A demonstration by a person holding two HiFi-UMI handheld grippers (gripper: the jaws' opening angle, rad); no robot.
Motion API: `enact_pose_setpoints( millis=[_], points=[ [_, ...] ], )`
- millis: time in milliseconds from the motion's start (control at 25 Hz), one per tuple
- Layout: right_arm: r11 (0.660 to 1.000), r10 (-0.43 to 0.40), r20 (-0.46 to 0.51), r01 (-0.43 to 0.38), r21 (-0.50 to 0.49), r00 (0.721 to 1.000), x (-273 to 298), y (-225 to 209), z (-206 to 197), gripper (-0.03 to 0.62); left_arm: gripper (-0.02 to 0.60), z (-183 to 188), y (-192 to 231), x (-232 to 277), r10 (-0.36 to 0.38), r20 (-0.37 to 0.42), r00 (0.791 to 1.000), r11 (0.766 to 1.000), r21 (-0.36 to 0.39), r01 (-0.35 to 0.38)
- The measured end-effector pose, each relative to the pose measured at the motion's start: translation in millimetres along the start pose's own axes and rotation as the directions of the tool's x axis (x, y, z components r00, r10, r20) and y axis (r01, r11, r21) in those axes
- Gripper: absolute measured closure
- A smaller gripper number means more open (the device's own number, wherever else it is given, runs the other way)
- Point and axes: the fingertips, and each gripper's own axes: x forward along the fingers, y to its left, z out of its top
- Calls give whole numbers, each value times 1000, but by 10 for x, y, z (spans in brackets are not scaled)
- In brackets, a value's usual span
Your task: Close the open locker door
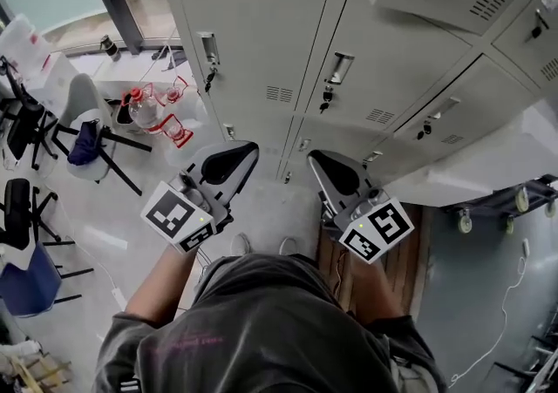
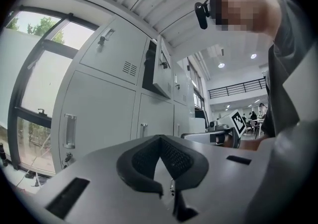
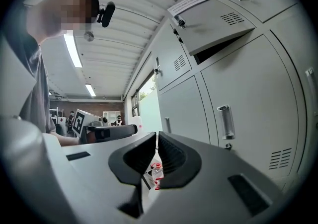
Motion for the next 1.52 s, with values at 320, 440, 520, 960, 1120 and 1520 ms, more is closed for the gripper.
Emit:
enact_pose_setpoints(
  millis=[320,440,520,960,1120,1520],
  points=[
    [995,-95,6,95,-24,995,162,157,80,565,574,37,247,-173,-66,13,998,998,9,66],
    [993,-115,9,115,-28,993,207,186,87,565,574,30,299,-199,-86,11,996,996,12,86],
    [992,-122,9,122,-25,992,230,194,70,565,574,15,319,-202,-94,5,996,995,15,94],
    [994,-107,-14,107,-8,994,243,62,25,569,574,-10,304,-81,-86,-8,996,996,14,86],
    [995,-98,-29,98,-14,995,212,-33,17,571,574,-24,270,24,-80,-9,997,997,11,80],
    [997,-74,-36,74,-16,997,107,-259,27,571,574,-66,186,253,-61,-8,998,998,13,61]
  ],
)
